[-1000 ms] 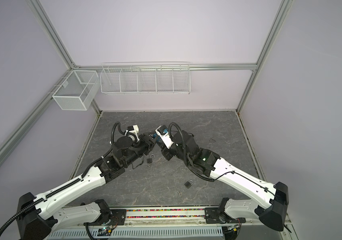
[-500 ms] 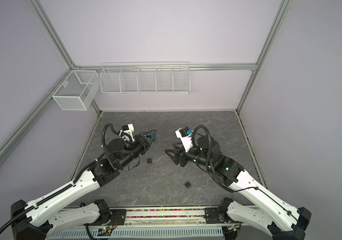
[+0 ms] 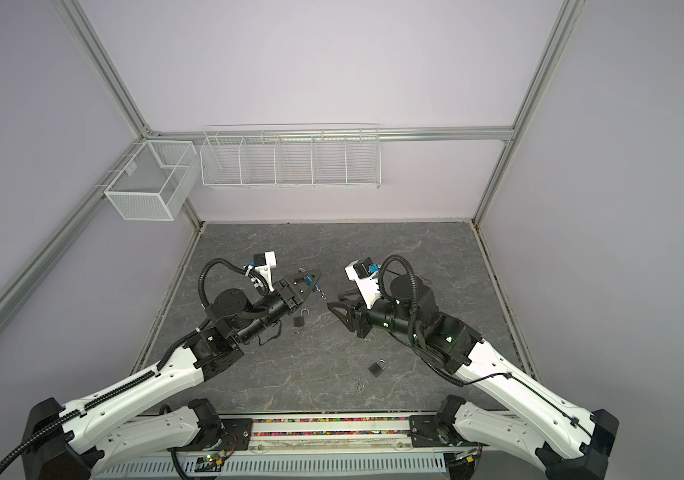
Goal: Unlock with the key
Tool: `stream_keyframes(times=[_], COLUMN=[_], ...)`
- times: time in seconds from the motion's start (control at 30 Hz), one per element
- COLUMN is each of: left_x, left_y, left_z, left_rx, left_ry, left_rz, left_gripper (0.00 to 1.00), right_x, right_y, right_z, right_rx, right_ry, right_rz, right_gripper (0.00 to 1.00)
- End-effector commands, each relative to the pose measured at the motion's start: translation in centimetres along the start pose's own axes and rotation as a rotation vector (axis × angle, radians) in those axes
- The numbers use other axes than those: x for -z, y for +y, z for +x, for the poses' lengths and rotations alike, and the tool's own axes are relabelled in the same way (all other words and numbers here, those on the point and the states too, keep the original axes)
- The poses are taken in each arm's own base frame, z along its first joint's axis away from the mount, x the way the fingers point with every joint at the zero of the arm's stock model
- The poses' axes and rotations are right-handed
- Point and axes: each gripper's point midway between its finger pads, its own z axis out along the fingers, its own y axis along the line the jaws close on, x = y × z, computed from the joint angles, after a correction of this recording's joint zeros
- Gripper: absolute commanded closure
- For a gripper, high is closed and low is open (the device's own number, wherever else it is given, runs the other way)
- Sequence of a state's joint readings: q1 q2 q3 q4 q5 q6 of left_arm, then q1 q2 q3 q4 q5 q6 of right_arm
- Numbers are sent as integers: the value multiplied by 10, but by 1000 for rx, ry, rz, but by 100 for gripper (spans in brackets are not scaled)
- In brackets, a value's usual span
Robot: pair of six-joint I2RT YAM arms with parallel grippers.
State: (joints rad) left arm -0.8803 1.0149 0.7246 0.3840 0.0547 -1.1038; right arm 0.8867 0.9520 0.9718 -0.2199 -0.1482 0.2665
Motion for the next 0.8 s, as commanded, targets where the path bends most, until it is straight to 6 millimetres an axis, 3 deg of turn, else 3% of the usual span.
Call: stream_keyframes(times=[0.0,0.3,0.53,0.77], left_x=[6,5,3,3], left_y=[-28,-30,-23,-24], left_z=[-6,-8,-8,-10], left_rx=[-52,-73,-71,-66], left_ry=[-20,-30,-36,-47], left_rz=[107,118,94,94], left_gripper=[100,100,100,100], right_x=[-4,-25,-22,-33], right_y=[-15,-9,-9,2], right_z=[-4,-10,-25,-22], right_rx=[163,307,357,402], right_ry=[-33,-57,-125,-108], right_rz=[150,200,281,245], right_gripper=[62,68,73,75])
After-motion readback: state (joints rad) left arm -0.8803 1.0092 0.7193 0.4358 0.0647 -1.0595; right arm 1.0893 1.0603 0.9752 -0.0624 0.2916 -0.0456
